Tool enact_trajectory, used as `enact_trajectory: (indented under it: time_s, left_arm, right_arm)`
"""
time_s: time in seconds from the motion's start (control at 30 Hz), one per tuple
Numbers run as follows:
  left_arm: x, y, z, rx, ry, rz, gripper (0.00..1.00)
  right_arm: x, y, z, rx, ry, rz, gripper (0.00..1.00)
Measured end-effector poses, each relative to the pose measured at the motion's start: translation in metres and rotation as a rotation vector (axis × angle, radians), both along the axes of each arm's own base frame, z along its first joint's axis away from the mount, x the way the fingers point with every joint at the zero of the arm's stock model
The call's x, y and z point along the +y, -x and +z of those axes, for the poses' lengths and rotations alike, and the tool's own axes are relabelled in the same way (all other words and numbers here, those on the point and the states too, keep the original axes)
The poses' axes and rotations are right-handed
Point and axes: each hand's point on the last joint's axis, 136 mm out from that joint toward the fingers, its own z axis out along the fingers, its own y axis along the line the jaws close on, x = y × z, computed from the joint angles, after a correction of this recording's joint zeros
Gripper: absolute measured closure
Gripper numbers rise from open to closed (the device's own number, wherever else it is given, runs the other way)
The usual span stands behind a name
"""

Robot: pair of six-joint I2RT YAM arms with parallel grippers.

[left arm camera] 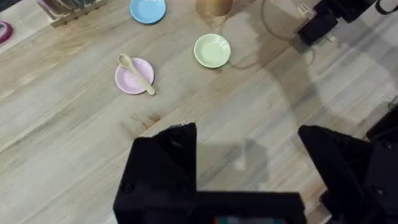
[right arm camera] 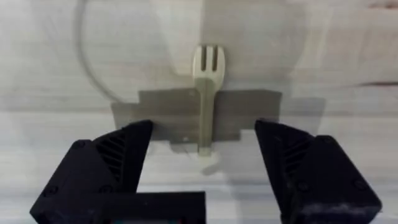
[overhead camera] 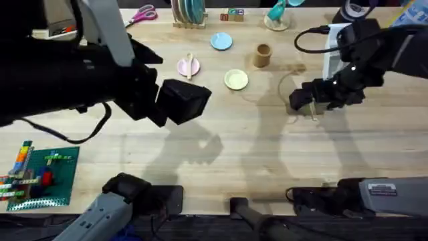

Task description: Pick up a utensil and set it on the pink plate, then put the other utensil in the container.

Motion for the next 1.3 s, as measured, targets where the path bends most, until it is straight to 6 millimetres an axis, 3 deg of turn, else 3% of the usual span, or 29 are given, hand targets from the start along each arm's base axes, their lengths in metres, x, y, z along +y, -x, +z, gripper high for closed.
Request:
enact_trajectory:
  time_s: [0.37,0.9,1.3]
  left_arm:
    - [0.000,0.000,0.000,0.000,0.000,0.000,0.006]
    - [0.000,0.000,0.000,0.000,0.000,0.000,0.006]
    - [0.000,0.000,0.000,0.000,0.000,0.000,0.006]
  right_arm:
    - [-0.005,-0.016,-0.001,-0.059,-0.019,-0.058,0.003]
    - [-0.006,-0.021,-0.003,-0.073,-0.022,-0.121,0.010]
    - [-0.008,-0.029,-0.002,-0.097,-0.016,-0.125,0.341]
